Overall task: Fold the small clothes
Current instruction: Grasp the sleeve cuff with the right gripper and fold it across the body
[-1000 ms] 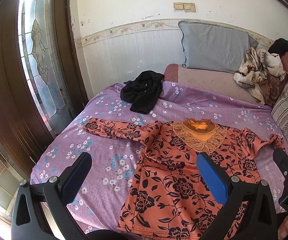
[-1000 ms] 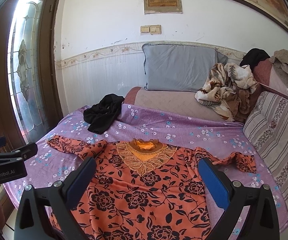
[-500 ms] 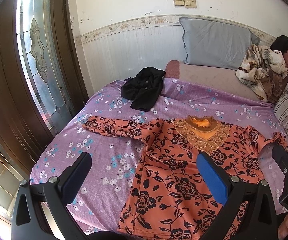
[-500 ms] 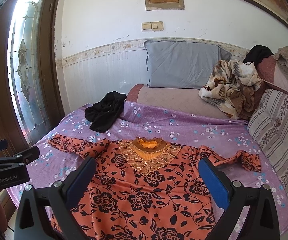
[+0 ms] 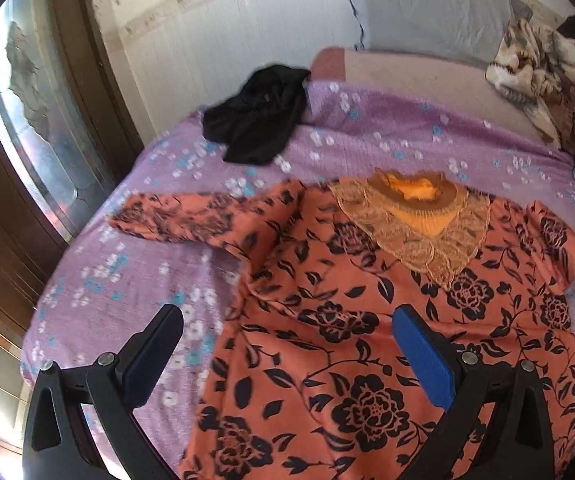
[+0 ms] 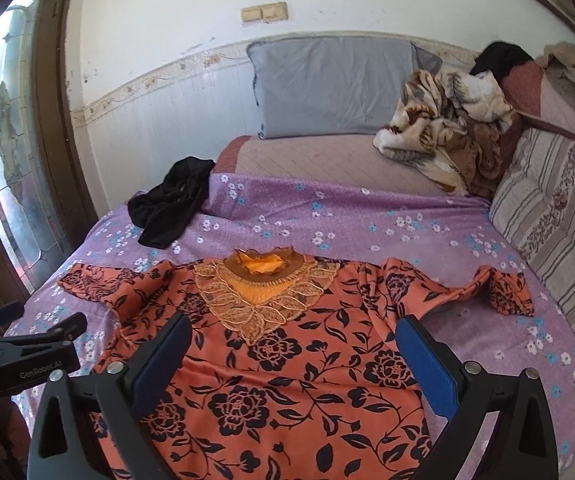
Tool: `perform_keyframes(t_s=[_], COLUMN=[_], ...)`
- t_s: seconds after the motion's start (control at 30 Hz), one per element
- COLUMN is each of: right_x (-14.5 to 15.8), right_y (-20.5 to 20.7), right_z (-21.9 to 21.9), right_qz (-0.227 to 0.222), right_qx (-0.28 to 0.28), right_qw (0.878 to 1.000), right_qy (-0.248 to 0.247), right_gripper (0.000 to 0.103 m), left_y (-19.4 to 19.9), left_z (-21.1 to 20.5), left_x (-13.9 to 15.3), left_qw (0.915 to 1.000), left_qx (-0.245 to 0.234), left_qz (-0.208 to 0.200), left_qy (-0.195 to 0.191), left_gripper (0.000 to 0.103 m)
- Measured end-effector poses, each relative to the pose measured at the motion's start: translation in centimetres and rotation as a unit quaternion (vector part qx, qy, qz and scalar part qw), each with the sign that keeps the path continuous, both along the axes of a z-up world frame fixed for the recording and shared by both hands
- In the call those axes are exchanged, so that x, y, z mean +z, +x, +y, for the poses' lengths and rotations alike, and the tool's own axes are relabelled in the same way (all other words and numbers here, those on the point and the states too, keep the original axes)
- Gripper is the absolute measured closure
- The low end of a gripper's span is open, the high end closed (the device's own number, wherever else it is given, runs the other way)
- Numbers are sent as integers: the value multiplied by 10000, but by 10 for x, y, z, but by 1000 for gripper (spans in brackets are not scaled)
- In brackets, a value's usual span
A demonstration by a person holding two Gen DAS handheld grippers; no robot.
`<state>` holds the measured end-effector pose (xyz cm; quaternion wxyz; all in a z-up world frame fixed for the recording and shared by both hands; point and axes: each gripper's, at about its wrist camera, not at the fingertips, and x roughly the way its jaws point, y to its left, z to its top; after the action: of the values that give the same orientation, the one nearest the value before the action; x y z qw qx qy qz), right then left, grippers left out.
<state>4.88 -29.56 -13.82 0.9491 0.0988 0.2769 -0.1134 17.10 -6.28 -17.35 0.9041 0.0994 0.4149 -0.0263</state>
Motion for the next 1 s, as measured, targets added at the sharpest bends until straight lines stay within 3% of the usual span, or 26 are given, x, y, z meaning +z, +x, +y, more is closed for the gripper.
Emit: perform_keyframes(t_s=[0.13,0.2,0.23,0.33,0.47,0.63,0.67,0.77,0.87,0.93,1.0], right_x=[-45,-69,-79,-111,-152,-183,-183,-179,-188,-190,-185], right_y=[26,30,28,9,-5,-2,-1,13,26,29,29], right_z=[-81,-136,-165,-247,-320,-364,-367,-376,-386,-391,-390], right_qz=[388,592,613,105,-516,-980,-1067,-1217,-881,-798,-813], right_qx=[-517,-1073,-1350,-1951,-2363,-2621,-2658,-2557,-2800,-2858,-2876], right_qw=[9963,9844,9725,9115,8254,7630,7563,7653,7802,7971,8117], right_qy=[571,1263,1795,3620,5101,5827,5881,5781,5524,5260,5019], right_gripper=[0,0,0,0,0,2,2,6,41,72,79], left_y=[43,51,52,59,51,40,38,39,49,52,47], left_z=[-24,-27,-26,-15,-18,-21,-22,-26,-32,-37,-45], left_x=[-79,-111,-115,-113,-116,-117,-116,-113,-109,-103,-92], left_qw=[9953,9913,9913,9874,9894,9909,9909,9907,9907,9942,9977], left_qx=[-6,-9,28,135,100,115,125,223,266,240,180], left_qz=[949,1291,1316,1511,1398,1283,1284,1290,1299,1038,646], left_qy=[169,257,83,-445,-386,-402,-393,-370,-289,-142,102], left_gripper=[0,0,0,0,0,0,0,0,0,0,0])
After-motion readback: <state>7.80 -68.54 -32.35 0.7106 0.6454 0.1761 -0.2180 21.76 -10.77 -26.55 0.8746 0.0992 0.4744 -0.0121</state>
